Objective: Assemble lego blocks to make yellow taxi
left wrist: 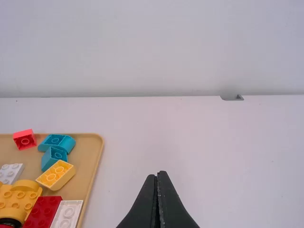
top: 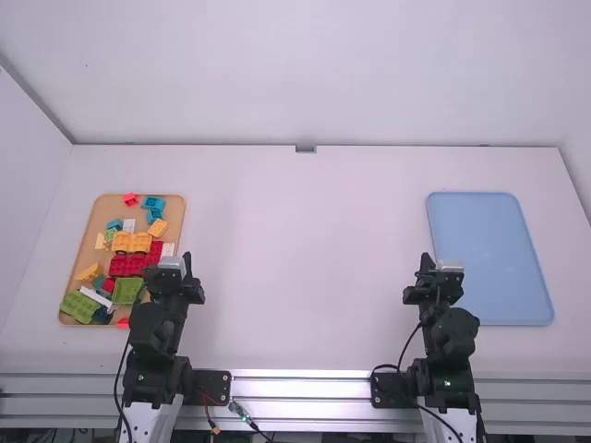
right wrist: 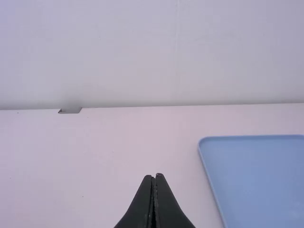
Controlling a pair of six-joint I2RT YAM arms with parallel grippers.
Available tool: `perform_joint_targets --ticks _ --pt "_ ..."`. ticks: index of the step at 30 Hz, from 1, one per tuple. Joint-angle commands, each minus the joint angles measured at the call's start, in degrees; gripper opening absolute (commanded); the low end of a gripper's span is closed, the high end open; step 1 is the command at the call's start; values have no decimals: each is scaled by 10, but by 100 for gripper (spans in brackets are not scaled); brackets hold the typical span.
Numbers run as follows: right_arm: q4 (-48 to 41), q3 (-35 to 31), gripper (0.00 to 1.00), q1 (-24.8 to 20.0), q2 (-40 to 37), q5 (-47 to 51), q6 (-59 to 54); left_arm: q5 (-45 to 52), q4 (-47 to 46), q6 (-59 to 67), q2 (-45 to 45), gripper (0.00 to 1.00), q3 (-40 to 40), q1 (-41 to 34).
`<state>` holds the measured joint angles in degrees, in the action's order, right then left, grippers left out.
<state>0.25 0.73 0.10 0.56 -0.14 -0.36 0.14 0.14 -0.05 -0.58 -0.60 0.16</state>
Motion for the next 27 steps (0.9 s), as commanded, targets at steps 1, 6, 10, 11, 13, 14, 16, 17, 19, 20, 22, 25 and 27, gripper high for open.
perform_joint_targets --ticks 1,6,10,11,13,14,16,17,19,20,22,25,27 --pt "0 0 1 0 0 1 1 0 0 0 0 0 0 0" --pt "3 5 2 0 7 1 -1 -2 3 3 -5 2 -4 0" --pt "8 15 4 0 22 -1 -4 -4 5 5 -18 4 -14 1" --pt "8 17 5 0 24 -1 -4 -5 5 5 -20 5 -16 1" --pt "11 26 7 0 38 -2 -7 -7 3 6 -34 7 -28 1" --pt "13 31 8 0 44 -2 -8 -9 2 6 -41 8 -34 1" --pt "17 43 10 -1 61 -3 -12 -14 -3 3 -61 10 -51 2" --pt "19 49 12 -1 70 -3 -14 -17 -7 1 -72 12 -61 3" --pt "23 59 14 -2 86 -4 -16 -19 -14 -3 -90 14 -78 5" --pt "26 66 15 -3 97 -5 -18 -21 -19 -5 -105 15 -91 7" --pt "33 83 19 -4 125 -7 -23 -27 -33 -12 -142 19 -125 13" --pt "42 106 24 -5 164 -9 -30 -33 -59 -20 -198 24 -176 22" --pt "47 121 27 -4 189 -10 -35 -33 -77 -22 -238 27 -212 27"
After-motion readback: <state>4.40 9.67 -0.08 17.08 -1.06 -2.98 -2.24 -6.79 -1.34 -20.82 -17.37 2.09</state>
